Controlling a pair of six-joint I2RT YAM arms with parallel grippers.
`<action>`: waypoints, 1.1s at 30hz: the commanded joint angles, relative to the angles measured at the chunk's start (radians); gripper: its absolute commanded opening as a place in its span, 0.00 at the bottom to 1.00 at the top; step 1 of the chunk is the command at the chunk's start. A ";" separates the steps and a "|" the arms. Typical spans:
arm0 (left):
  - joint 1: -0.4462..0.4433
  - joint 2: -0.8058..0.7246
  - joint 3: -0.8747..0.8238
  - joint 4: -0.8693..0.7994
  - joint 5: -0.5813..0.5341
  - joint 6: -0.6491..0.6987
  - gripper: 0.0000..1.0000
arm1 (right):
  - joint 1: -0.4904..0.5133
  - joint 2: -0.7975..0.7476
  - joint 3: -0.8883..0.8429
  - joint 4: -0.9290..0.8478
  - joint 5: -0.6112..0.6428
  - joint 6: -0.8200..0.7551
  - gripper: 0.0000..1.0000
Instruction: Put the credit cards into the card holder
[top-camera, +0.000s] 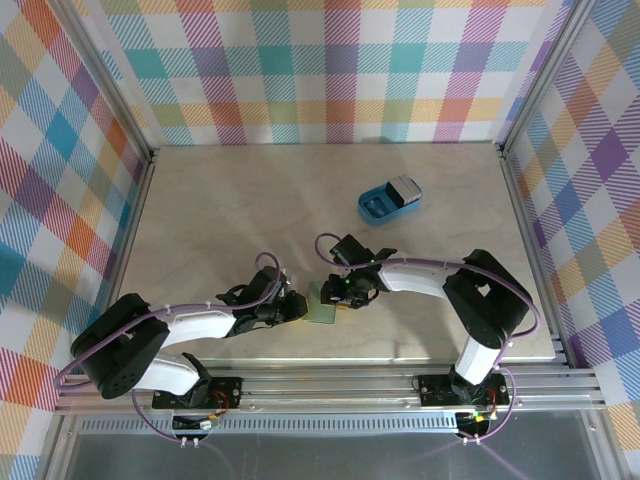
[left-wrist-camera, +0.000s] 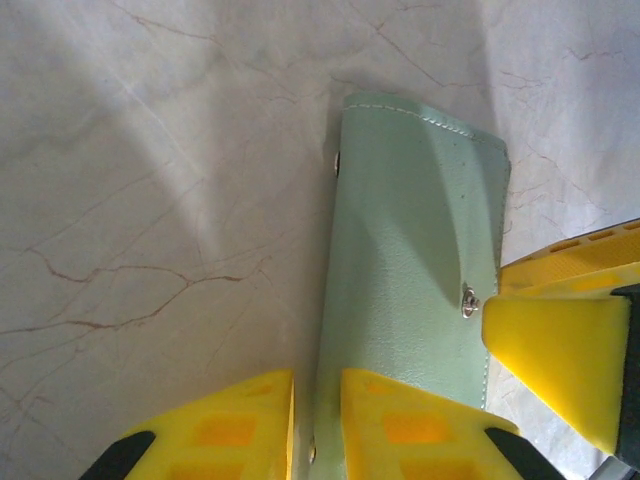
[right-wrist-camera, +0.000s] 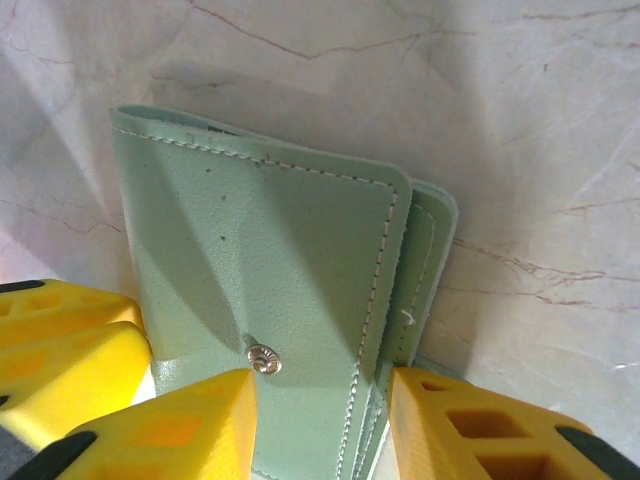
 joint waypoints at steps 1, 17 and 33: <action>-0.006 0.018 -0.014 0.030 0.009 -0.013 0.19 | 0.005 0.032 0.004 0.043 -0.038 0.012 0.39; -0.008 0.061 0.018 0.054 0.029 -0.002 0.18 | 0.004 -0.060 -0.033 0.161 -0.109 -0.013 0.26; -0.010 0.070 0.042 0.074 0.023 0.000 0.17 | 0.004 -0.119 -0.027 0.135 -0.080 -0.032 0.15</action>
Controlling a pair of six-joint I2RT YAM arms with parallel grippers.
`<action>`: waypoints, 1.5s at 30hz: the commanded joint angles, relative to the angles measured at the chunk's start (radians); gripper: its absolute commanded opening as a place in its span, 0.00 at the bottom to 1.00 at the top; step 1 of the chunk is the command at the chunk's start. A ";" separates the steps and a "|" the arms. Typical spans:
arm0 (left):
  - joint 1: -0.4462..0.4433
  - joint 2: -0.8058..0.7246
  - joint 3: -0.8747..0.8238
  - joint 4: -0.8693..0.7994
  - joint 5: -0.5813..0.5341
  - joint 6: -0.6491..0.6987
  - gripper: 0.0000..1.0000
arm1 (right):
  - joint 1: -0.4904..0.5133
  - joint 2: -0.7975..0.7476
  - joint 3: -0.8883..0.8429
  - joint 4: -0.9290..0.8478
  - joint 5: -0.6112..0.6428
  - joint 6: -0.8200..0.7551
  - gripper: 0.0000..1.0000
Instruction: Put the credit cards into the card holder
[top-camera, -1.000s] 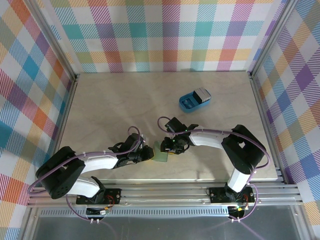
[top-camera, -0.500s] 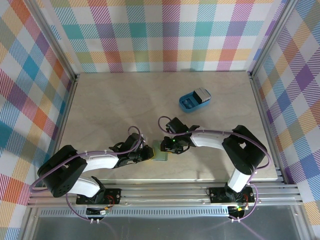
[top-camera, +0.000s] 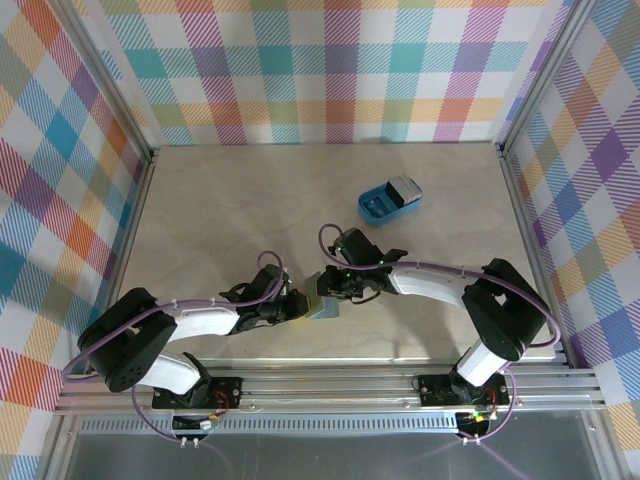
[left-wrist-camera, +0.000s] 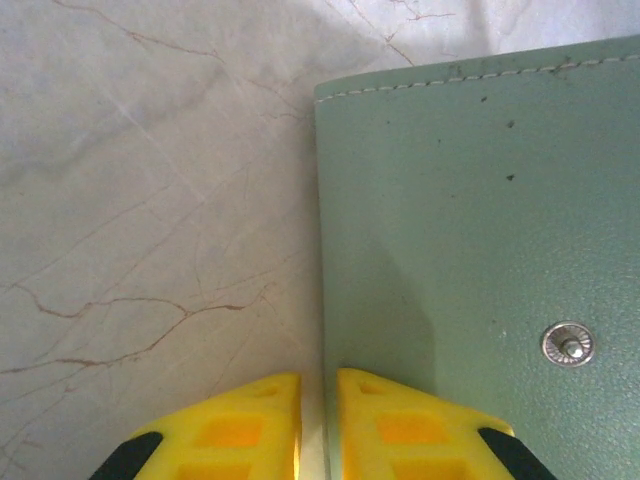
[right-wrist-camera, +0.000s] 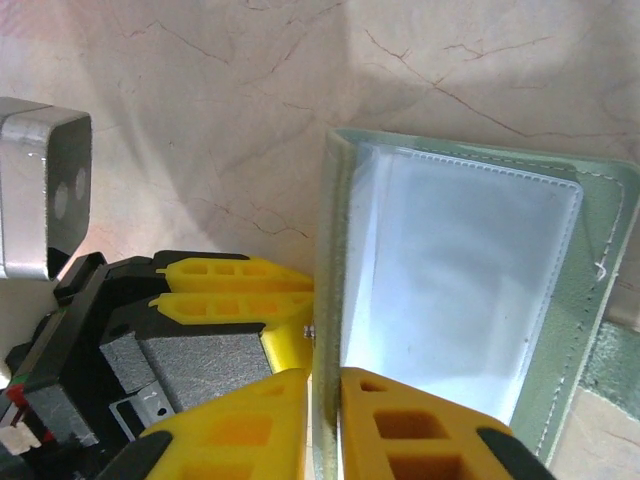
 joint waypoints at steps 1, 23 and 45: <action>-0.010 0.024 0.026 0.051 0.023 -0.001 0.17 | 0.007 -0.013 0.006 -0.013 -0.014 -0.020 0.14; -0.015 0.079 0.053 0.070 0.033 0.001 0.18 | 0.009 -0.024 0.049 -0.132 0.061 -0.078 0.26; -0.016 0.101 0.055 0.091 0.039 -0.003 0.18 | 0.009 -0.015 0.046 -0.101 0.021 -0.067 0.16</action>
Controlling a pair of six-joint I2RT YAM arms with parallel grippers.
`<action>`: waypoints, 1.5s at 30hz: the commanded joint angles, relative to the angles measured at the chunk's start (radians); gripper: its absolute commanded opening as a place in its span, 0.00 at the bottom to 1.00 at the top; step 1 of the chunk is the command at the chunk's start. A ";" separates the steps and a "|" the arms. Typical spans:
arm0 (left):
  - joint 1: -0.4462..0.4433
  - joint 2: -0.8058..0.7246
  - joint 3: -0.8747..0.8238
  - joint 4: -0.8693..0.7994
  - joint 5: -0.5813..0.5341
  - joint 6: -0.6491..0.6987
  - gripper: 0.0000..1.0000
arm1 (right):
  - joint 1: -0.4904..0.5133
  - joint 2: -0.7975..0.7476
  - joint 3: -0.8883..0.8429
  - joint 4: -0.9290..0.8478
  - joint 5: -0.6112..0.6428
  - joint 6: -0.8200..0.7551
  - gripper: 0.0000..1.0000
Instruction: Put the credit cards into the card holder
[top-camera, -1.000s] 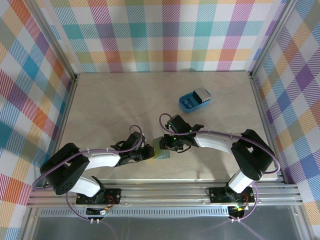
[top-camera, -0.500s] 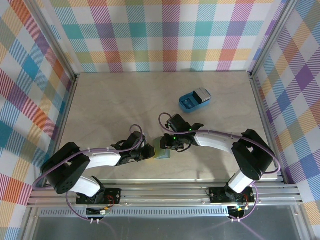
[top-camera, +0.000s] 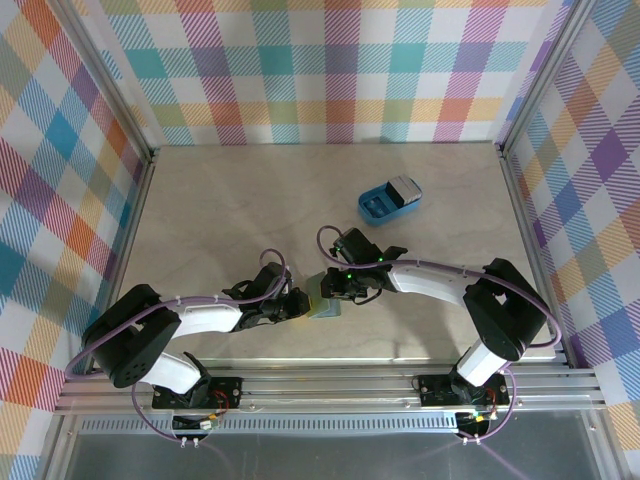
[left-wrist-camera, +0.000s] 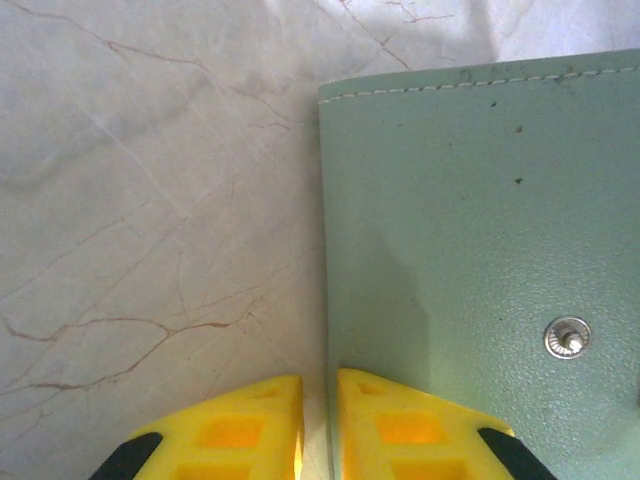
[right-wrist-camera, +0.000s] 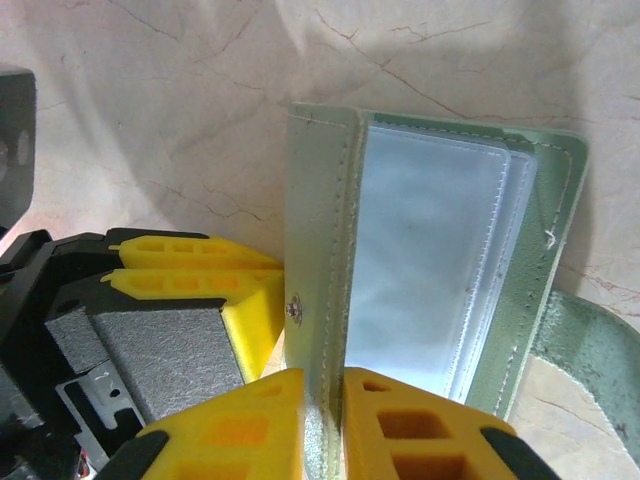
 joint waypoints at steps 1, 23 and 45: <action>-0.016 0.064 0.026 0.102 0.031 -0.004 0.18 | 0.009 -0.016 0.015 0.005 -0.018 0.004 0.14; 0.008 -0.333 0.068 -0.328 -0.050 0.060 0.28 | 0.083 0.057 0.315 -0.558 0.442 0.030 0.00; 0.008 -0.295 0.038 -0.253 -0.045 0.020 0.23 | 0.105 0.136 0.388 -0.445 0.294 -0.032 0.42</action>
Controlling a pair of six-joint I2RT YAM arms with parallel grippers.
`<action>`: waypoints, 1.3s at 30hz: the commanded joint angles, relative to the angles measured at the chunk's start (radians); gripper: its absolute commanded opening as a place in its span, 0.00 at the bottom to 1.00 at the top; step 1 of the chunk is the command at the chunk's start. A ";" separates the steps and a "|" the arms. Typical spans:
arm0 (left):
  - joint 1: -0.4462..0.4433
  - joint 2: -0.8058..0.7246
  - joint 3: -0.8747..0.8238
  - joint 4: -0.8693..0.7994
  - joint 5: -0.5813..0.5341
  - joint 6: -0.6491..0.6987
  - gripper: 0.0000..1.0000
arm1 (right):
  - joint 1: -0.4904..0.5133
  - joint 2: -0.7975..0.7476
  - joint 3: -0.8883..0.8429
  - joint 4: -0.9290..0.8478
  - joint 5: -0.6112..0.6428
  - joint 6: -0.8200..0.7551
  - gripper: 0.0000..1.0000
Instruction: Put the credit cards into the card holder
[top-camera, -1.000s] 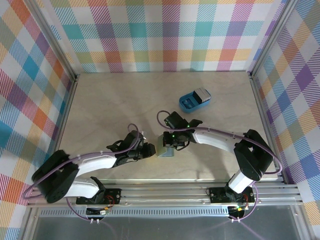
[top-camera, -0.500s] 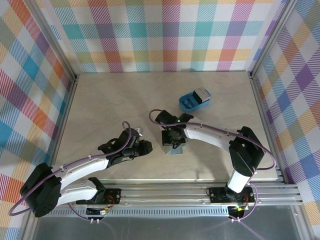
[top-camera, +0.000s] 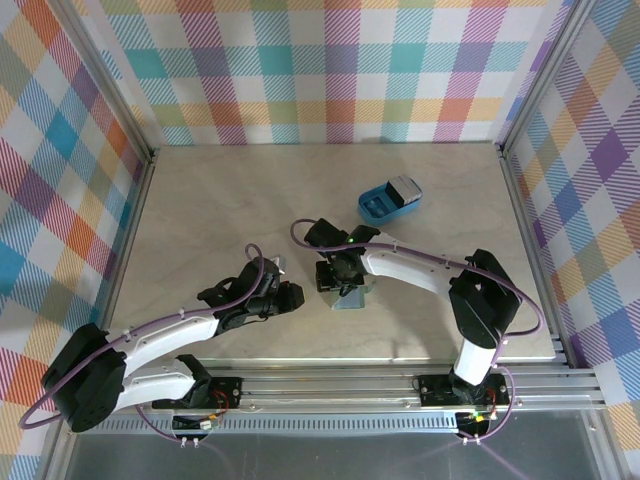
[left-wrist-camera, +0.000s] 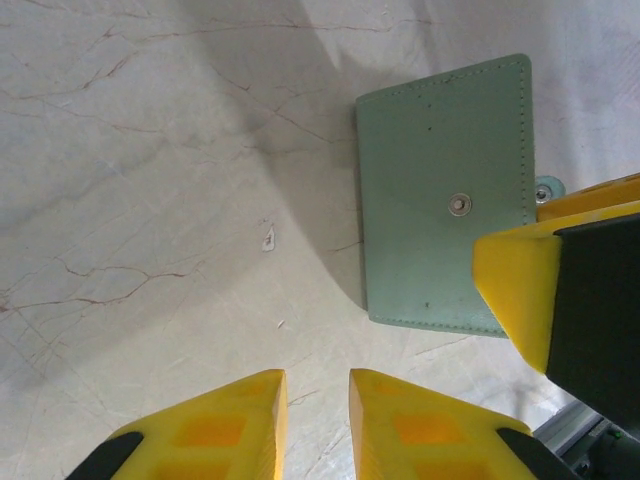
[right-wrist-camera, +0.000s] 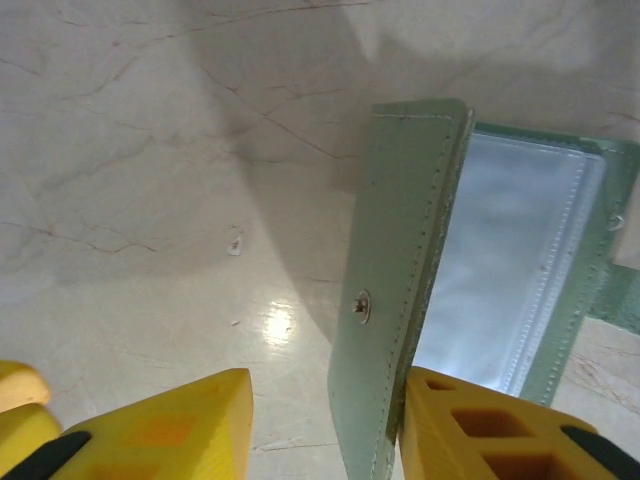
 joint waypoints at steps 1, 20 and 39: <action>0.006 0.014 -0.013 0.025 0.005 -0.010 0.23 | 0.004 -0.004 0.010 0.055 -0.066 -0.011 0.42; 0.006 -0.066 -0.045 -0.046 -0.028 -0.021 0.21 | -0.104 0.095 -0.065 0.368 -0.378 0.024 0.48; 0.003 0.021 -0.060 0.146 0.001 -0.010 0.18 | -0.147 0.202 -0.106 0.471 -0.417 0.015 0.65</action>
